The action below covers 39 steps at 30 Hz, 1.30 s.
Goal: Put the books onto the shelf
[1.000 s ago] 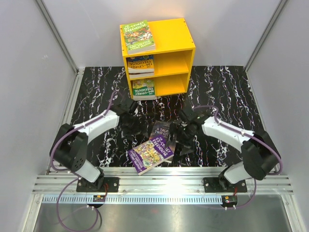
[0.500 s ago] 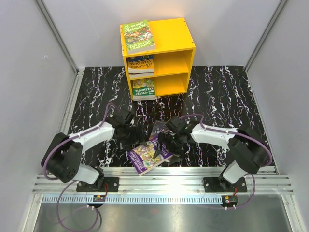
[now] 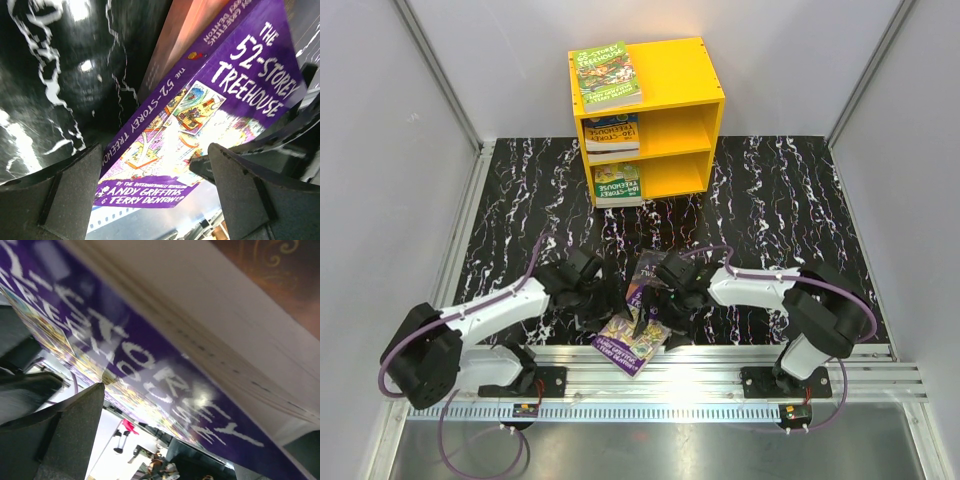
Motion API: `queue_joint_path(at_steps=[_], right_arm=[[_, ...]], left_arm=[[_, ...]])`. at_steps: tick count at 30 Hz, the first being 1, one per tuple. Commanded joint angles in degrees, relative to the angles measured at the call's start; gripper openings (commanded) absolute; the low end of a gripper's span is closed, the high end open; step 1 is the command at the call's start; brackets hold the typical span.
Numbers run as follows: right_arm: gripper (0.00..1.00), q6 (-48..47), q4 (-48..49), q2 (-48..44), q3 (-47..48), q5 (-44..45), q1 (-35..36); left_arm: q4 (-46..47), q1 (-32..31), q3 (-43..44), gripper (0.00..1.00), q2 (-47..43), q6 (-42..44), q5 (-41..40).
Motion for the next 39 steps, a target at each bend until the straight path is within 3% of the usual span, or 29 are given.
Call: queue_joint_path(at_steps=[1, 7, 8, 10, 11, 15, 24, 30, 34, 37, 39], right_arm=[[1.00, 1.39, 6.72, 0.13, -2.22, 5.25, 0.62], [0.87, 1.22, 9.71, -0.66, -4.59, 9.73, 0.71], [0.70, 1.22, 9.98, -1.18, -4.95, 10.26, 0.80], [0.46, 1.22, 10.86, -1.97, -5.83, 11.49, 0.71], [0.25, 1.13, 10.77, -2.33, -6.00, 11.67, 0.80], [0.00, 1.22, 9.11, -5.05, -6.27, 11.68, 0.80], [0.00, -1.59, -2.39, -16.56, 1.09, 13.25, 0.80], [0.00, -3.96, -9.53, -19.12, 10.41, 14.58, 0.80], [0.00, -5.37, -12.43, -18.42, 17.10, 14.31, 0.63], [0.00, -6.60, -15.33, -17.89, 22.29, 13.96, 0.19], [0.00, -6.87, -15.86, -17.98, 24.92, 12.65, -0.86]], left_arm=[[3.82, -2.96, -2.91, 0.87, -2.84, -7.31, 4.32], [8.39, -6.13, -5.90, 0.86, -5.13, -12.69, 5.90], [9.35, -6.40, -6.60, 0.86, -5.48, -13.22, 6.16], [9.88, -7.19, -6.96, 0.86, -5.75, -14.45, 6.34], [9.89, -7.37, -6.96, 0.86, -5.84, -14.63, 6.25], [7.87, -7.72, -5.91, 0.86, -6.62, -13.75, 5.20], [0.74, -6.76, 2.09, 0.93, -13.64, -6.72, -0.69], [6.63, -3.95, 6.13, 0.89, -19.28, -5.14, 2.90], [1.11, -2.54, 11.66, 0.89, -19.19, 0.04, 0.90], [-0.66, -0.25, 13.16, 0.80, -19.90, 2.86, 2.55], [-1.01, 1.41, 13.60, 0.80, -20.77, 4.26, 2.56]])
